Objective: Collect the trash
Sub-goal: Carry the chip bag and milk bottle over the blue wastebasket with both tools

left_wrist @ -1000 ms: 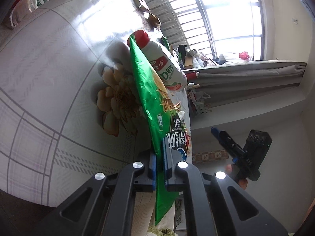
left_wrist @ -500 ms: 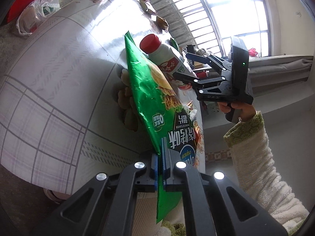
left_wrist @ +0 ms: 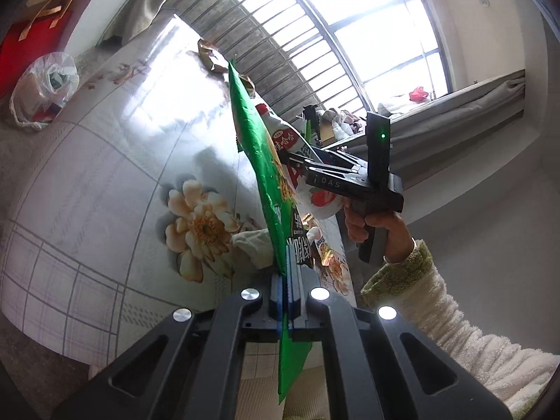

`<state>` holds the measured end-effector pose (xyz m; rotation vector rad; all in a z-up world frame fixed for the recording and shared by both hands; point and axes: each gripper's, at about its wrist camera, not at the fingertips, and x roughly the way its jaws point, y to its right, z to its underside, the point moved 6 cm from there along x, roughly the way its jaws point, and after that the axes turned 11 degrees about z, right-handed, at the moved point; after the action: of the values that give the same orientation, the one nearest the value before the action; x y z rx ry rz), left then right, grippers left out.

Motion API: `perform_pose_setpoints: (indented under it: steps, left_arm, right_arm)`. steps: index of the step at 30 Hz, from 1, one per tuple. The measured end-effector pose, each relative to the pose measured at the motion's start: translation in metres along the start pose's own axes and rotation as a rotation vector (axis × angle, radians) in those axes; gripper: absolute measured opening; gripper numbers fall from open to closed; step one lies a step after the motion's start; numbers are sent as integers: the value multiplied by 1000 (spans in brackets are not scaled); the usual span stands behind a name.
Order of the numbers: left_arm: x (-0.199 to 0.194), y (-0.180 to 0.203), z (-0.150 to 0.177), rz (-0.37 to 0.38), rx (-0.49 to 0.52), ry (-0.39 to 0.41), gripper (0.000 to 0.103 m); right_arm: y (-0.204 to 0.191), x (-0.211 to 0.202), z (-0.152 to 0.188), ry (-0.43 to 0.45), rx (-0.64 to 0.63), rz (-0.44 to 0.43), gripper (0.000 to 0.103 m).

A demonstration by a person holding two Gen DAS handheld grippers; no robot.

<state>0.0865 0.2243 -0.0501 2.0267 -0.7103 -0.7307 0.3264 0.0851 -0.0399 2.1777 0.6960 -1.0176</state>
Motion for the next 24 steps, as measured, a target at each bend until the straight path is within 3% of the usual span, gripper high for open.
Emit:
perform_pose_setpoints:
  steps: [6,10,18,24]
  left_arm:
    - [6,49,-13,-24,167,13,1]
    - [17,85,-14,-35,292,18,1]
    - [65,141,3,-16,428,-72,1]
    - [116,186,37,68,516,-193,1]
  right_arm:
    - [57,-51,35,63,423,-42,61]
    - [82,-98,78,141,680,-145,60]
    - [92,-162,180,215,993,-207,60]
    - [103,-220,272,262,1189,-134,60]
